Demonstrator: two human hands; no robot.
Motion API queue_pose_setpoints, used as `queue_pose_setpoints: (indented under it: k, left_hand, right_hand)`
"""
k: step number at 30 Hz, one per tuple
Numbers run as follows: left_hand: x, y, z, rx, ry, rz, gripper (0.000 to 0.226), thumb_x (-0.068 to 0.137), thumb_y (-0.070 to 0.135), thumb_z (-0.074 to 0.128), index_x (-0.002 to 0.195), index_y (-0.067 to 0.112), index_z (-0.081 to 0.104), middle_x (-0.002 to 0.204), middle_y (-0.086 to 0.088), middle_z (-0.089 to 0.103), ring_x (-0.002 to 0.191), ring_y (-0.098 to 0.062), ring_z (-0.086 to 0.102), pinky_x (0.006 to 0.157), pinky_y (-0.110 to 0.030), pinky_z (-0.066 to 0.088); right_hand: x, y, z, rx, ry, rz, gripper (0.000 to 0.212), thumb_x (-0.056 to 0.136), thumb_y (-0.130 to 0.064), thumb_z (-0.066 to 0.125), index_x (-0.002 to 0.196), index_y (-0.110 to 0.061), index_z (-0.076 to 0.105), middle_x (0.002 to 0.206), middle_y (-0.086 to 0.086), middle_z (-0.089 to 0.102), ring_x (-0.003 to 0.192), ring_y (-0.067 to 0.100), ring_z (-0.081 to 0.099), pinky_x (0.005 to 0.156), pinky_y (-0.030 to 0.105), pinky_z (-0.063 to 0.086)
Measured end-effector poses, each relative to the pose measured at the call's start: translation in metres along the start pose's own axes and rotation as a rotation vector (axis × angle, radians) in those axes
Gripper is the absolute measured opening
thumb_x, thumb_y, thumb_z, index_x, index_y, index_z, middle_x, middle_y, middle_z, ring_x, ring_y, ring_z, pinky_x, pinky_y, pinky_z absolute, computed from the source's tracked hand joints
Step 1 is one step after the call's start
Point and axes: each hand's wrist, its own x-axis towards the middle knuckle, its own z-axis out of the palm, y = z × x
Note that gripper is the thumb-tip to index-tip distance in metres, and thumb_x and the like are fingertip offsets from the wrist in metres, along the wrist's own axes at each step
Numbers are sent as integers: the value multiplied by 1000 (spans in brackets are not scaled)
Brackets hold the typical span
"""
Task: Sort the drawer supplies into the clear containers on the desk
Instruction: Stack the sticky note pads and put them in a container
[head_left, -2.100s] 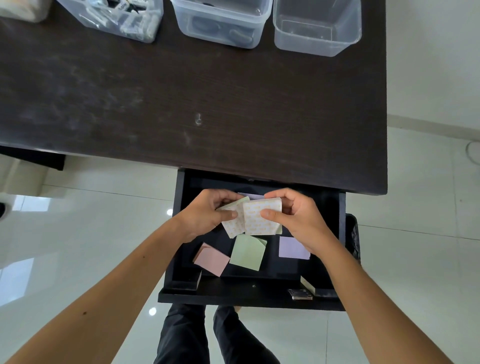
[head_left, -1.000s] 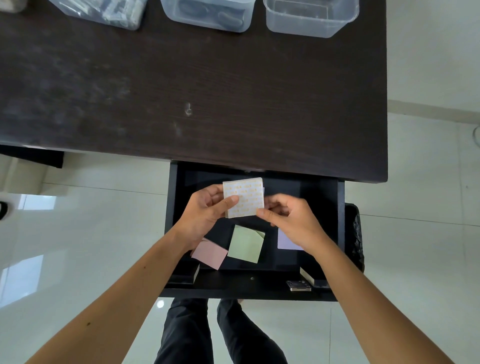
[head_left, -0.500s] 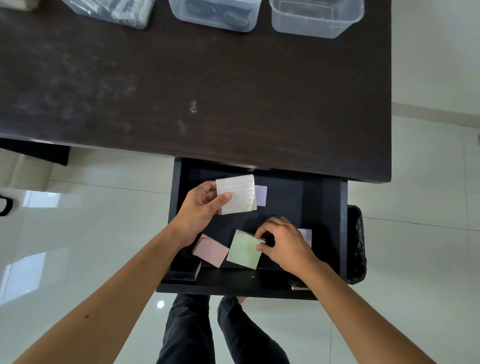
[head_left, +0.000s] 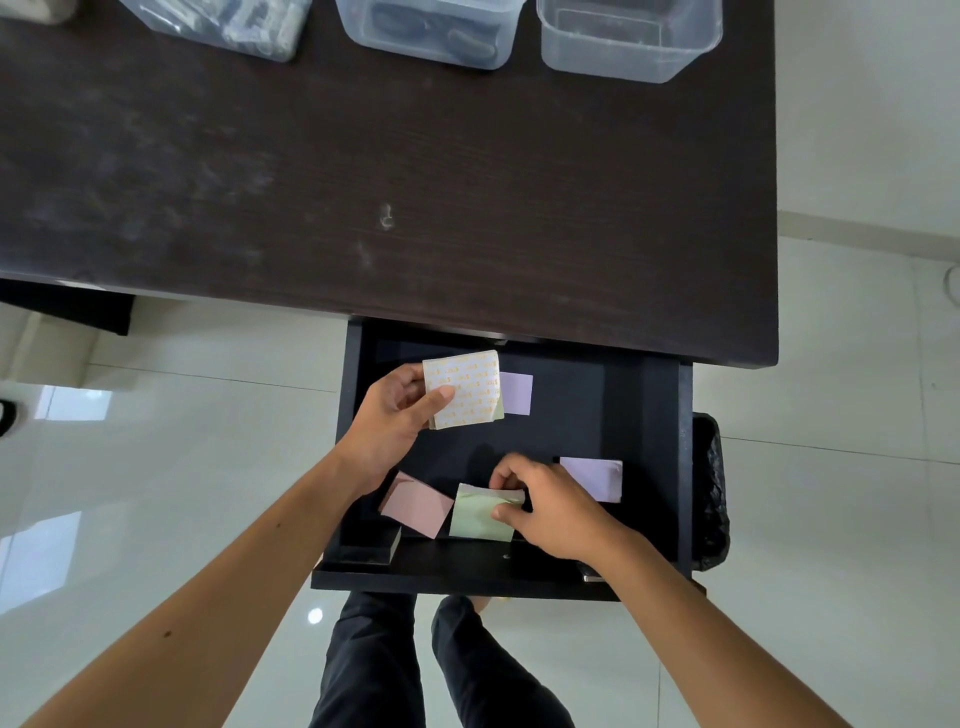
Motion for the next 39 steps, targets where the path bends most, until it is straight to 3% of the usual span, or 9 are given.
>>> queue_pose_setpoints:
  k: [4,8,12,16,20,23,29,35,39]
  left_hand:
    - [1,-1,0,10,-16,0,35,101,22,68,134,14,62,124,0,76,116,-16,74,101,-37,60]
    - [0,-2,-1,22,-57,10,35,103,19,65,138,12,62,124,0,77,115,-15,74,102,-38,59]
    - [-3,-1,1,49,-138,39,36,105,14,62,140,11,61,125,1,78,116,-16,74,99,-32,58]
    - [-5,2,3,27,-211,50,34,104,14,62,139,11,62,125,-2,78,117,-18,74,94,-28,59]
    - [-4,7,8,-27,-255,30,36,104,22,61,139,12,61,126,-4,77,118,-18,73,99,-33,60]
    - [-4,11,12,-23,-243,32,48,93,28,72,137,12,61,124,-3,77,116,-15,74,96,-28,60]
    - [1,8,8,-18,-147,18,38,94,18,76,131,18,65,121,2,78,114,-13,74,93,-24,60]
    - [3,4,0,-39,-84,-5,39,98,20,72,135,16,63,126,0,75,118,-14,72,90,-23,59]
    - [2,-2,-2,-27,-74,-18,43,98,20,72,139,15,60,128,0,74,119,-14,71,90,-22,59]
  right_hand:
    - [-7,-4,-13,215,33,1,24,94,-24,79,106,-37,62,112,-14,70,105,6,67,94,34,58]
    - [-13,-17,-48,450,170,-65,23,94,-19,79,110,-33,70,108,-15,78,97,6,74,85,26,59]
    - [-5,-24,-70,546,330,-103,24,96,-16,77,112,-33,74,109,-12,78,94,13,75,85,30,60]
    - [6,-28,-78,518,419,-92,23,94,-18,79,112,-33,78,100,-8,67,88,16,67,78,23,55]
    - [15,-32,-74,494,476,-98,25,89,-17,84,109,-32,79,102,-6,68,84,12,67,79,26,59]
    - [17,-36,-70,522,519,-109,27,86,-17,87,109,-28,78,102,-5,70,85,11,69,78,26,60]
    - [15,-29,-66,617,551,-92,18,97,-27,76,114,-24,75,100,-4,73,92,14,71,82,34,64]
    - [30,1,-57,314,608,-63,14,97,-13,75,109,-20,77,106,-6,65,89,4,64,79,16,52]
    - [51,10,-43,142,554,-65,46,91,-23,82,136,-21,70,119,-3,56,101,15,61,90,30,56]
